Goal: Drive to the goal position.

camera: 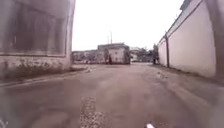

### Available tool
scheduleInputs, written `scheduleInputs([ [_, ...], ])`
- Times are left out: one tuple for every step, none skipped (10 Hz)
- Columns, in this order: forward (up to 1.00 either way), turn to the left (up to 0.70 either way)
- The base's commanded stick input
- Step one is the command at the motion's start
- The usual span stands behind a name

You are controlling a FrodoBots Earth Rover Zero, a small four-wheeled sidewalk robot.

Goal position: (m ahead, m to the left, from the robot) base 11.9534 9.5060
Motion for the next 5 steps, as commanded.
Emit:
scheduleInputs([
  [1.0,0.1],
  [1.0,0.12],
  [1.0,0.12],
  [1.0,0.12],
  [1.0,0.12],
])
